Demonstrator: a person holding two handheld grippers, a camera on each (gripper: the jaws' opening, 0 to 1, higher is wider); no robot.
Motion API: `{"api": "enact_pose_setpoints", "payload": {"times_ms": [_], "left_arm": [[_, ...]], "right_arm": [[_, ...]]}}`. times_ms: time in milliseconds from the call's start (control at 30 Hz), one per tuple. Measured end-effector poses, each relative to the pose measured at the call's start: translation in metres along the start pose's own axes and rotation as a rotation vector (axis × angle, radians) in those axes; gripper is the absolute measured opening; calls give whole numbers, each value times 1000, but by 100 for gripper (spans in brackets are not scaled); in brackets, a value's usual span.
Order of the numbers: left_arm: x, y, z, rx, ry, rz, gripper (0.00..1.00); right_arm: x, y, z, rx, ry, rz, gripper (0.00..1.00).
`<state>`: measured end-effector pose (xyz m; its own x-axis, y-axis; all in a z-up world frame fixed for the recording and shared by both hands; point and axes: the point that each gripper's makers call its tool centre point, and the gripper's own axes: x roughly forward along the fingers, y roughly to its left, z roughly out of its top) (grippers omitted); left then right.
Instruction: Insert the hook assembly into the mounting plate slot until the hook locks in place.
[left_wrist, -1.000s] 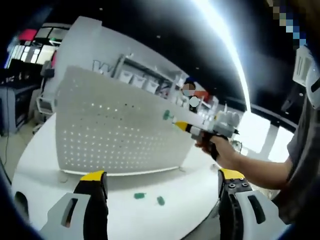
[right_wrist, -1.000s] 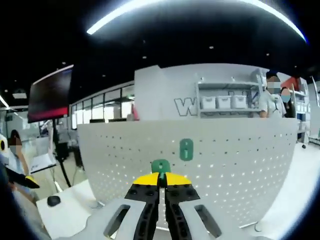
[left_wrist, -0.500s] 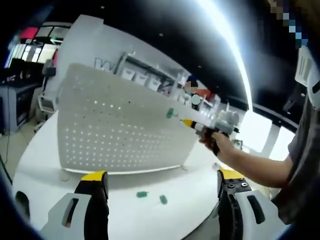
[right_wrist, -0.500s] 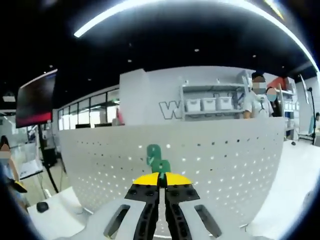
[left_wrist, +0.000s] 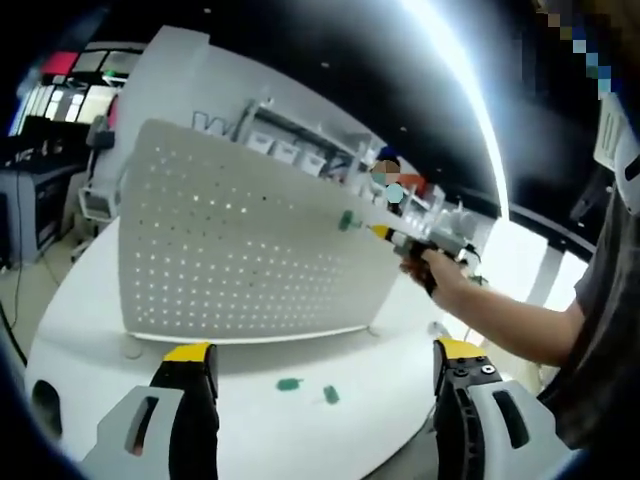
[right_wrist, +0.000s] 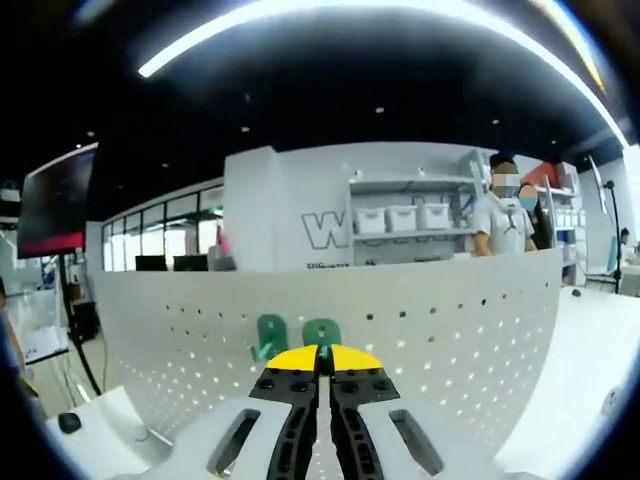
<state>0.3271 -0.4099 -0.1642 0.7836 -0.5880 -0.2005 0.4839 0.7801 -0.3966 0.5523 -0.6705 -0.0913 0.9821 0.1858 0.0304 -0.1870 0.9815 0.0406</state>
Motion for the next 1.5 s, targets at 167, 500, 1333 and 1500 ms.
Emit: {"api": "enact_pose_setpoints", "payload": {"times_ms": [167, 500, 1333, 1500], "left_arm": [[0, 1, 0, -9, -4, 1, 89], [1, 3, 3, -16, -7, 5, 89], [3, 11, -2, -7, 14, 25, 88], [2, 12, -2, -6, 14, 29, 87]], "right_arm": [[7, -3, 3, 4, -13, -9, 0], [10, -11, 5, 7, -38, -39, 0], [13, -8, -3, 3, -90, -65, 0], [17, -9, -6, 7, -86, -70, 0]]}}
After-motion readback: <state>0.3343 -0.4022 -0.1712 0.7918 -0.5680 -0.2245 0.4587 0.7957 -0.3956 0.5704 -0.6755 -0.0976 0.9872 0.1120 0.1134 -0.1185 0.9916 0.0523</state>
